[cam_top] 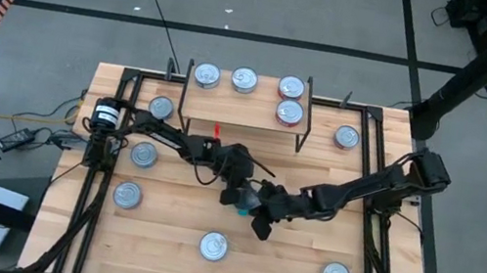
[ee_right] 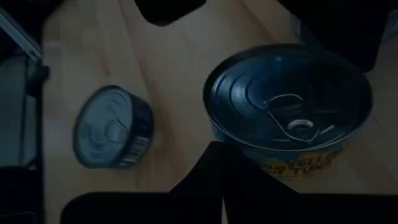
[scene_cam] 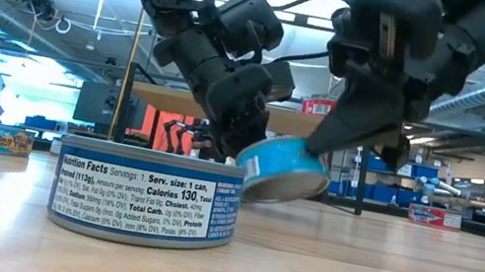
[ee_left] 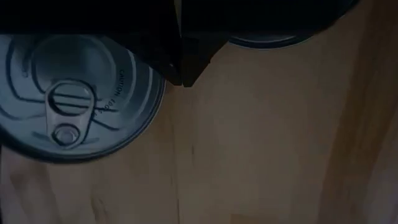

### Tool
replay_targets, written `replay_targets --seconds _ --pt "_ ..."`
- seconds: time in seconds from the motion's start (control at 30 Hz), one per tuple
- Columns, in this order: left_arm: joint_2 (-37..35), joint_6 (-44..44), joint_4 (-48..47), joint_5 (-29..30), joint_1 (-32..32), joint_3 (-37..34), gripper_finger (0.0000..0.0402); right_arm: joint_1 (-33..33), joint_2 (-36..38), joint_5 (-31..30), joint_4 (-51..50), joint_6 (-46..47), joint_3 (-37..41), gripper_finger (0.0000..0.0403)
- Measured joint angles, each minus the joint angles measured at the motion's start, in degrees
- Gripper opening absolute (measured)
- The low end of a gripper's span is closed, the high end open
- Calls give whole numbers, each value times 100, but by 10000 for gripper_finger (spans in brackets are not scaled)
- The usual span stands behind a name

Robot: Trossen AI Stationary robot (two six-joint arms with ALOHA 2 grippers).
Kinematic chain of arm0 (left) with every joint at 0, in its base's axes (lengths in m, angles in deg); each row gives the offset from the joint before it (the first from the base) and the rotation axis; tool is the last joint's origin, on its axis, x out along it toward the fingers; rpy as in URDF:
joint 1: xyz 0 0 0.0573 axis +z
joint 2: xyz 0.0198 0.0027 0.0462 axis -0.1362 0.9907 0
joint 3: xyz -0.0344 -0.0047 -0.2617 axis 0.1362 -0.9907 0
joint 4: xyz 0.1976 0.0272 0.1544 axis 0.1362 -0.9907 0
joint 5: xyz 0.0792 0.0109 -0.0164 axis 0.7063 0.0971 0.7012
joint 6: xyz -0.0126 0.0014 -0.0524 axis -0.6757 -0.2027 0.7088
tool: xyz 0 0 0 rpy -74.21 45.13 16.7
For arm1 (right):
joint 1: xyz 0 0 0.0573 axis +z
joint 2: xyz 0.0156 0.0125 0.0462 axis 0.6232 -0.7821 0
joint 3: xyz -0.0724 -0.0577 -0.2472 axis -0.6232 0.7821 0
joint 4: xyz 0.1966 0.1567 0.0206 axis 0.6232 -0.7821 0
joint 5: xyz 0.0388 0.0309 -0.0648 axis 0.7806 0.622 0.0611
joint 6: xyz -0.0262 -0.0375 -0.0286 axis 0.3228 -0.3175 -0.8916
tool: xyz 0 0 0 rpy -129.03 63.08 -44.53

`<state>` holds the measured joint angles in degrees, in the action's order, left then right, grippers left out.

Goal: Stack canned seafood by type on shelf
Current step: Put the yellow-blue tuna can on the shelf

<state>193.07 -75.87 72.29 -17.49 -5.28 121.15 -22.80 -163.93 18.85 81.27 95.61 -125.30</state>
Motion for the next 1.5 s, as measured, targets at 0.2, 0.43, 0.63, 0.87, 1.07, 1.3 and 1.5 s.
replay_targets --seconds 0.2,0.43,0.63,0.87,1.07,1.3,1.5 --pt "-1 -302 -182 -25 -102 207 0 -9 119 30 97 414 -13 3" --pt "-3 -324 -186 -67 -251 269 0 -14 168 64 340 519 -20 3" --pt "-18 -323 -127 -564 -343 274 0 -83 167 -147 367 505 -6 3" --pt "-44 -410 -66 -720 -435 297 0 -208 160 -109 369 377 -2 3" --pt "-44 -445 -87 -473 -425 297 0 -216 158 -73 367 352 0 3" --pt "-67 -425 -178 -419 -217 293 0 -216 158 -37 367 339 0 6" --pt "-143 -456 -910 -450 -74 495 30 -216 158 -15 346 259 -2 6"
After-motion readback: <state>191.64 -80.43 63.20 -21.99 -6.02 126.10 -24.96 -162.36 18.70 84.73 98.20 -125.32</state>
